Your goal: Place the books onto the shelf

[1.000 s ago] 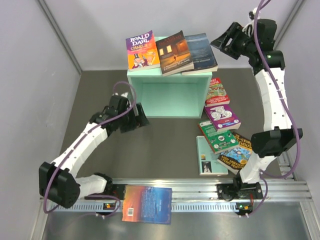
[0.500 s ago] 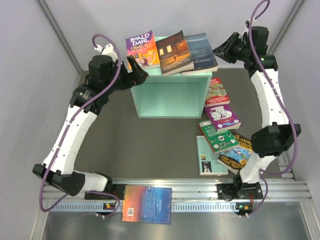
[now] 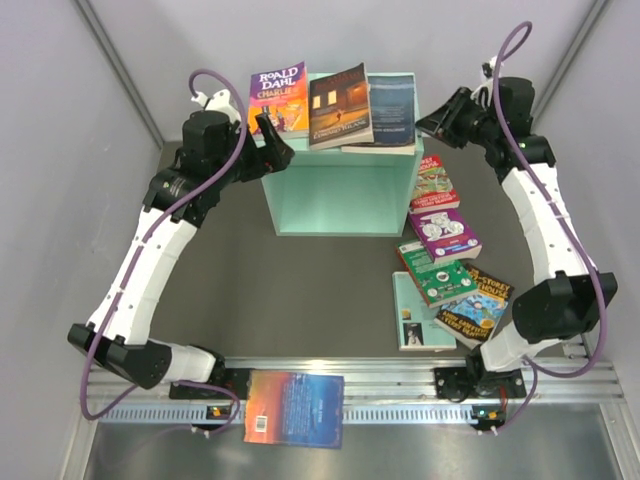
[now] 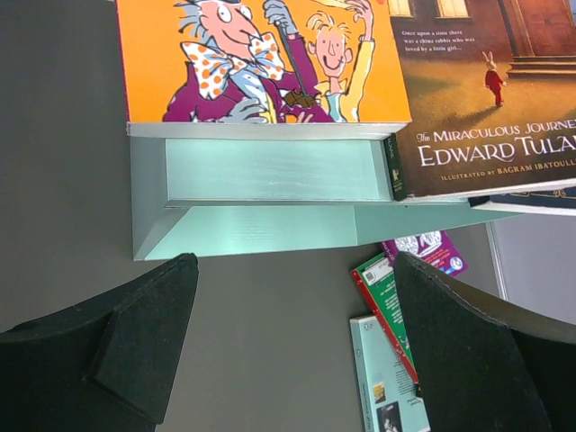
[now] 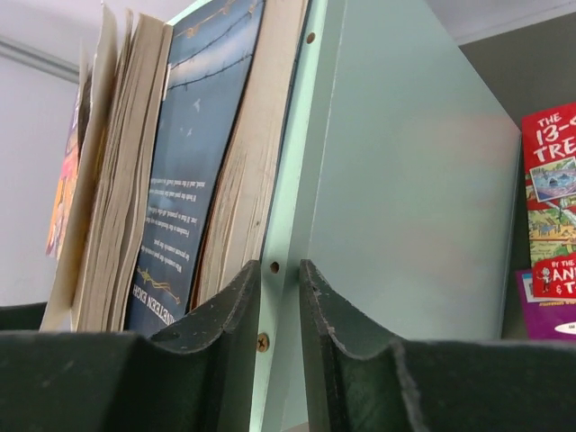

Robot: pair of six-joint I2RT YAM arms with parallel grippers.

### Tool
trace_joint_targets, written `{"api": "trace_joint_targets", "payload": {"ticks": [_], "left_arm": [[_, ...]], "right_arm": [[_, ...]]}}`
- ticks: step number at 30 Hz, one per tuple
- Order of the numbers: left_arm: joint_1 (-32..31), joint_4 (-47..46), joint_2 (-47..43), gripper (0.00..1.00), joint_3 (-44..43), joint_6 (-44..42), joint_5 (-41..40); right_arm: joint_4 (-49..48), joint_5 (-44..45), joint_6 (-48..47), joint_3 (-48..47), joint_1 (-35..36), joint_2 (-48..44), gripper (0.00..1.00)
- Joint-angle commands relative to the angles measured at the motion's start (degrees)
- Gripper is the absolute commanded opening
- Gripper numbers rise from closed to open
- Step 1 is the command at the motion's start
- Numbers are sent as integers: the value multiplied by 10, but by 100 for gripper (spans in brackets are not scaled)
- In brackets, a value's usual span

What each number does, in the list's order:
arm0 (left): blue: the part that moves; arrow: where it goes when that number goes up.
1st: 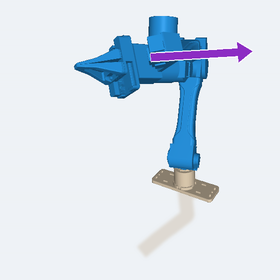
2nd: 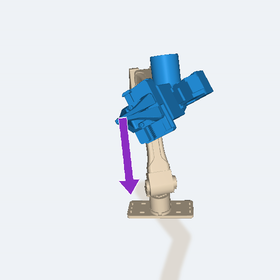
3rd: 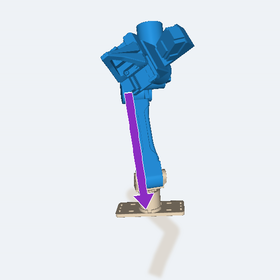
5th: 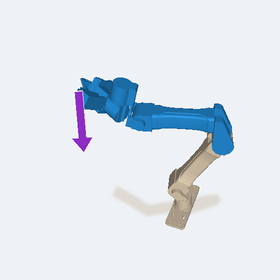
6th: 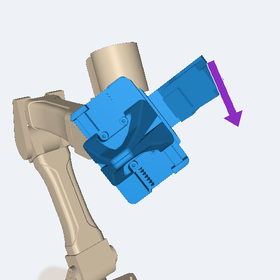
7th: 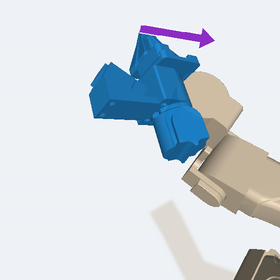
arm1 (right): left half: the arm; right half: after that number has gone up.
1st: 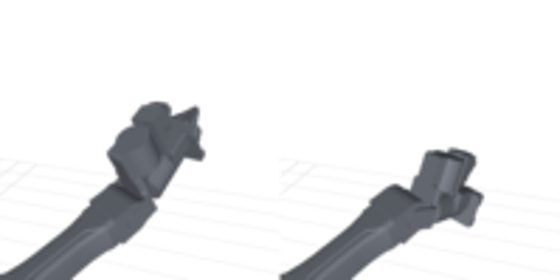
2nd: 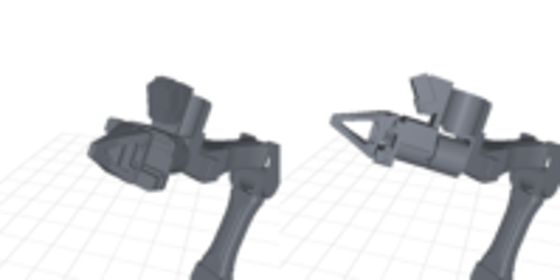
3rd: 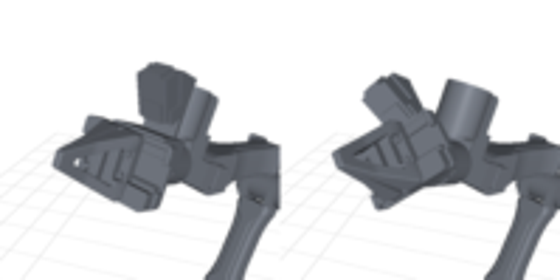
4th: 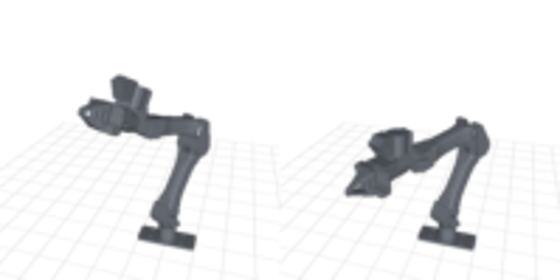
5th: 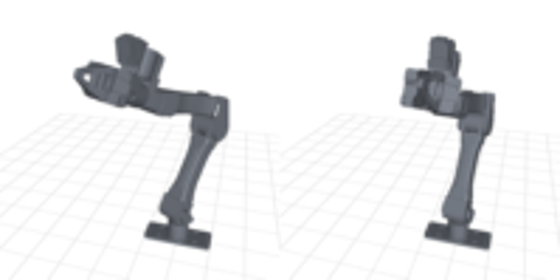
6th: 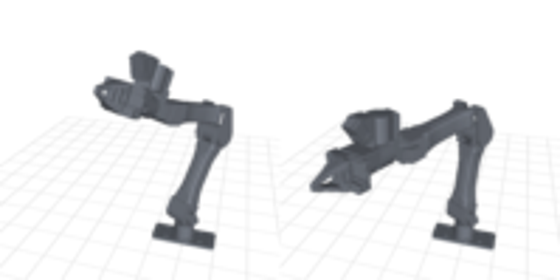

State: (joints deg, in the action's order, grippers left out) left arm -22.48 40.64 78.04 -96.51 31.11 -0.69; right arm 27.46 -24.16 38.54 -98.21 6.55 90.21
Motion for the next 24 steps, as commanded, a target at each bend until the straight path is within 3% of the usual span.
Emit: {"api": "trace_joint_targets", "payload": {"ticks": [1, 11, 19, 24], "left_arm": [[2, -7, -20, 95, -11, -15, -16], [2, -7, 11, 96, -77, -35, -27], [17, -62, 55, 98, -145, -69, -99], [76, -108, 92, 99, -151, -86, -101]], "right_arm": [[-40, -25, -8, -3, 27, -26, 24], [19, 7, -23, -152, 25, 85, 24], [26, 36, -31, -155, 12, 66, 25], [24, 29, -28, -154, 7, 51, 39]]}}
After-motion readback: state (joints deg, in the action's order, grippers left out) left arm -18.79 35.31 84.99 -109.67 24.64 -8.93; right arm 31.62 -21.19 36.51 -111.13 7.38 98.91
